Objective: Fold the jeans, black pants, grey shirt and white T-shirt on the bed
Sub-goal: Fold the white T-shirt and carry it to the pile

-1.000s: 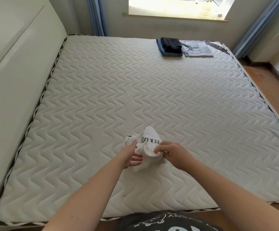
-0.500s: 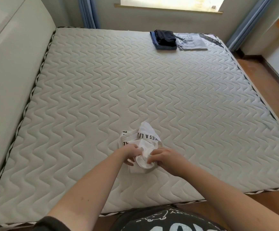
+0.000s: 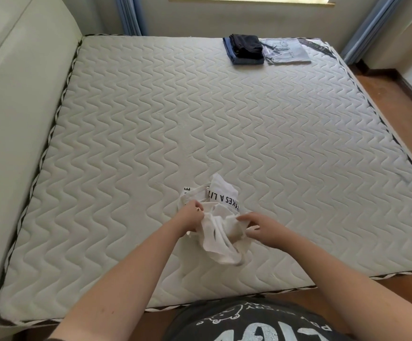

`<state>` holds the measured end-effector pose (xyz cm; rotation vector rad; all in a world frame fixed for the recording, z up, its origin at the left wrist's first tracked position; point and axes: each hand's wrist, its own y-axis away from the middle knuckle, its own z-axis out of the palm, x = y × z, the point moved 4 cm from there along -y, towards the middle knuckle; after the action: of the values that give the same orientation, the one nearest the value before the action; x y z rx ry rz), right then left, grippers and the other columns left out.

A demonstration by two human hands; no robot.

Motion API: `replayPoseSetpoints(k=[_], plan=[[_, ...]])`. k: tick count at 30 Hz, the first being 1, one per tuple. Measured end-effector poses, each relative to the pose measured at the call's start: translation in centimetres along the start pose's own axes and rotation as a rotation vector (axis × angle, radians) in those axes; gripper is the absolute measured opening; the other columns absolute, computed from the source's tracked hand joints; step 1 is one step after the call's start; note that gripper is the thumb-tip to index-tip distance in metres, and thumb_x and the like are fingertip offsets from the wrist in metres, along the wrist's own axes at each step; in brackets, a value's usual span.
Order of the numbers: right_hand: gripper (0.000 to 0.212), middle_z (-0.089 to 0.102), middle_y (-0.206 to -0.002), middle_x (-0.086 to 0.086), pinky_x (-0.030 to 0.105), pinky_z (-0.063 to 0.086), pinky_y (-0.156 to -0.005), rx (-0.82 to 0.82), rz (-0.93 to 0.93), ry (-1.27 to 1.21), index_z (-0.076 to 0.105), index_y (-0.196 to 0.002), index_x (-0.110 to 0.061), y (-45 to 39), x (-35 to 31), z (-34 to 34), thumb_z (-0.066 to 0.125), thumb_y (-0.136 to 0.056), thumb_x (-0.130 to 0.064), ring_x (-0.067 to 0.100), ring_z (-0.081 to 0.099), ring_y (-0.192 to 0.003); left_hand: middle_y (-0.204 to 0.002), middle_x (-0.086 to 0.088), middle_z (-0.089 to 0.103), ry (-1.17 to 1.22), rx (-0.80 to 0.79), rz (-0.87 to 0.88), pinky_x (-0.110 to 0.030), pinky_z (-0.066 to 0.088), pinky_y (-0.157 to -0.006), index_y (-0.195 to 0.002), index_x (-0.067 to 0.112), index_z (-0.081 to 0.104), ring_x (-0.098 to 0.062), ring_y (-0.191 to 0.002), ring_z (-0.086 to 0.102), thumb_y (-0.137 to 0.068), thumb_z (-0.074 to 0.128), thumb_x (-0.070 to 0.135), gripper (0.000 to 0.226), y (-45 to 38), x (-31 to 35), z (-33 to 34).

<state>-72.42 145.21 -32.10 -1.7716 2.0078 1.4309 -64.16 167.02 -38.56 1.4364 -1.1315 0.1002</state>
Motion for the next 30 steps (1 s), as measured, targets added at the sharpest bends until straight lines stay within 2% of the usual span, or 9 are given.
replayPoseSetpoints(k=[3, 6, 8, 11, 13, 15, 17, 25, 30], plan=[[0.008, 0.070, -0.088, -0.006, 0.022, 0.054, -0.073, 0.247, 0.136, -0.161, 0.073, -0.096, -0.027, -0.6, 2.3, -1.3, 0.066, -0.091, -0.026, 0.016, 0.068, -0.084, -0.101, -0.003, 0.049, 0.157, 0.023, -0.048, -0.035, 0.059, -0.059, -0.122, 0.020, 0.040, -0.021, -0.086, 0.057, -0.098, 0.044, 0.015, 0.025, 0.8, -0.1, 0.6], [0.023, 0.068, -0.085, 0.005, 0.028, 0.058, -0.073, 0.381, 0.266, -0.290, 0.069, -0.112, -0.009, -1.1, 5.0, -2.0, 0.068, -0.090, -0.017, 0.023, 0.069, -0.070, -0.104, -0.007, 0.051, 0.209, 0.094, -0.147, -0.033, 0.056, -0.053, -0.130, 0.010, 0.037, -0.020, -0.083, 0.057, -0.099, 0.045, 0.014, 0.033, 1.4, -1.6, 0.7], [0.029, 0.070, -0.090, 0.012, 0.036, 0.057, -0.079, 0.337, 0.362, -0.237, 0.062, -0.115, -0.005, -1.4, 6.5, -2.2, 0.067, -0.089, -0.016, 0.026, 0.070, -0.071, -0.117, -0.018, 0.058, 0.126, 0.180, -0.202, -0.033, 0.056, -0.058, -0.132, 0.002, 0.043, -0.024, -0.084, 0.059, -0.099, 0.046, 0.010, 0.034, 1.8, -2.9, 0.3], [0.026, 0.073, -0.081, 0.011, 0.027, 0.049, -0.066, 0.183, 0.518, -0.049, 0.070, -0.085, -0.005, -1.2, 8.0, -2.5, 0.062, -0.089, -0.029, 0.023, 0.068, -0.076, -0.111, -0.017, 0.060, 0.088, 0.227, -0.249, -0.032, 0.059, -0.064, -0.125, -0.001, 0.054, -0.025, -0.086, 0.060, -0.099, 0.048, 0.009, 0.029, 2.3, -5.0, 0.3], [0.034, 0.074, -0.093, 0.013, 0.028, 0.050, -0.069, 0.102, 0.537, 0.023, 0.072, -0.096, -0.004, -1.3, 9.1, -2.6, 0.060, -0.092, -0.036, 0.023, 0.066, -0.082, -0.107, -0.014, 0.062, 0.167, 0.255, -0.272, -0.035, 0.059, -0.062, -0.118, -0.001, 0.059, -0.028, -0.086, 0.061, -0.096, 0.053, 0.008, 0.025, 2.8, -6.3, 0.9], [0.029, 0.073, -0.094, 0.018, 0.039, 0.056, -0.085, 0.067, 0.530, -0.150, 0.069, -0.102, 0.001, -1.6, 10.3, -1.9, 0.061, -0.094, -0.026, 0.030, 0.070, -0.090, -0.102, -0.017, 0.066, 0.236, 0.330, -0.280, -0.042, 0.061, -0.064, -0.094, 0.006, 0.065, -0.031, -0.083, 0.063, -0.091, 0.059, 0.009, 0.008, 3.5, -7.1, 1.6], [0.022, 0.071, -0.088, 0.020, 0.044, 0.059, -0.082, 0.106, 0.573, -0.403, 0.067, -0.098, 0.003, -1.3, 11.5, -1.4, 0.060, -0.095, -0.017, 0.031, 0.072, -0.084, -0.095, -0.017, 0.067, 0.237, 0.388, -0.275, -0.044, 0.061, -0.065, -0.083, 0.010, 0.067, -0.034, -0.084, 0.065, -0.091, 0.062, 0.015, 0.010, 3.7, -7.2, 2.2], [0.024, 0.066, -0.090, 0.020, 0.028, 0.058, -0.055, 0.183, 0.659, -0.808, 0.060, -0.109, 0.010, -2.2, 14.7, -2.1, 0.051, -0.098, -0.009, 0.026, 0.067, -0.073, -0.096, -0.019, 0.068, 0.482, 0.264, -0.223, -0.027, 0.058, -0.054, -0.100, -0.003, 0.066, -0.024, -0.078, 0.068, -0.101, 0.045, 0.011, 0.025, 1.0, -2.7, 3.5], [0.023, 0.064, -0.097, 0.025, 0.036, 0.053, -0.078, 0.330, 0.568, -1.216, 0.054, -0.117, 0.011, -7.9, 11.1, -7.0, 0.048, -0.098, -0.001, 0.027, 0.064, -0.076, -0.087, -0.017, 0.066, 0.571, 0.355, -0.097, -0.028, 0.059, -0.053, -0.088, 0.002, 0.065, -0.023, -0.074, 0.067, -0.097, 0.053, 0.003, 0.015, -2.7, 4.6, -0.8]])
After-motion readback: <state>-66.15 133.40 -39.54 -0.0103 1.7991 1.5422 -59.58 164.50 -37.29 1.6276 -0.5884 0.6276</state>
